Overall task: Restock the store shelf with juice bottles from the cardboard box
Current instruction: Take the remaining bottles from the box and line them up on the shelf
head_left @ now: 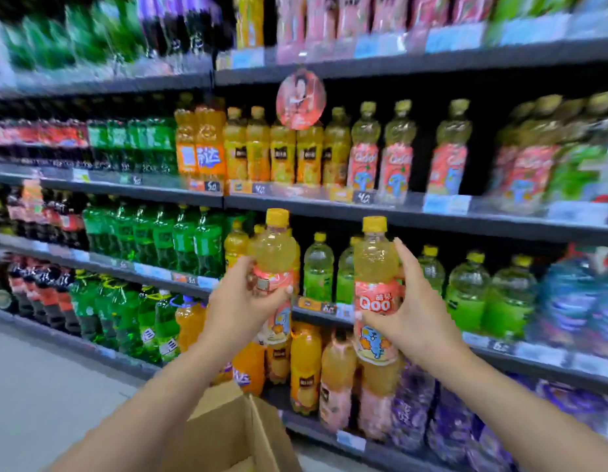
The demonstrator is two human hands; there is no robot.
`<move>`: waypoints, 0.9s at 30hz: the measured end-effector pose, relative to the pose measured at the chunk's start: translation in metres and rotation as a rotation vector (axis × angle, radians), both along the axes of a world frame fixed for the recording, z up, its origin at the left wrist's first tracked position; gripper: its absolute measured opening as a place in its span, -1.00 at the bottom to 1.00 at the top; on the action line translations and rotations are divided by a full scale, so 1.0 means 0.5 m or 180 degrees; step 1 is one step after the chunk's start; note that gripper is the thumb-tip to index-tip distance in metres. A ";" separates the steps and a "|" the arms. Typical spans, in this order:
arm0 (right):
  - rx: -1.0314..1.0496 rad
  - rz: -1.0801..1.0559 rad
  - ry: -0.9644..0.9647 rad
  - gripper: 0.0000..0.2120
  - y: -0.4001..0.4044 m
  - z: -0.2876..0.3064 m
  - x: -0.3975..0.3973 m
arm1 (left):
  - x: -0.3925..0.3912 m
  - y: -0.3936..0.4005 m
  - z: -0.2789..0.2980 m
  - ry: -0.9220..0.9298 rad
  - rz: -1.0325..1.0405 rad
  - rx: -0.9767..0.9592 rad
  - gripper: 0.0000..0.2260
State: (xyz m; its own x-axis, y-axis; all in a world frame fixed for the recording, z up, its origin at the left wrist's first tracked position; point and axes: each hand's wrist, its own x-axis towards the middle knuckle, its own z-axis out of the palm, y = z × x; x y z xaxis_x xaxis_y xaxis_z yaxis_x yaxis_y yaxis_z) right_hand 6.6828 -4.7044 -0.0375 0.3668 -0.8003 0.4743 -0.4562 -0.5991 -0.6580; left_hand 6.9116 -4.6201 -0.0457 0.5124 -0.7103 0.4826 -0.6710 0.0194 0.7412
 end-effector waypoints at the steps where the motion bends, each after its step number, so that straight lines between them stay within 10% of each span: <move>1: -0.0053 -0.0074 -0.0057 0.10 -0.001 0.024 -0.031 | -0.020 -0.010 0.029 0.0006 -0.0068 -0.0082 -0.63; 27: -0.0884 -0.1215 -0.1139 0.09 -0.266 0.329 -0.232 | -0.183 -0.292 0.334 0.0004 -0.0896 -0.0765 -0.62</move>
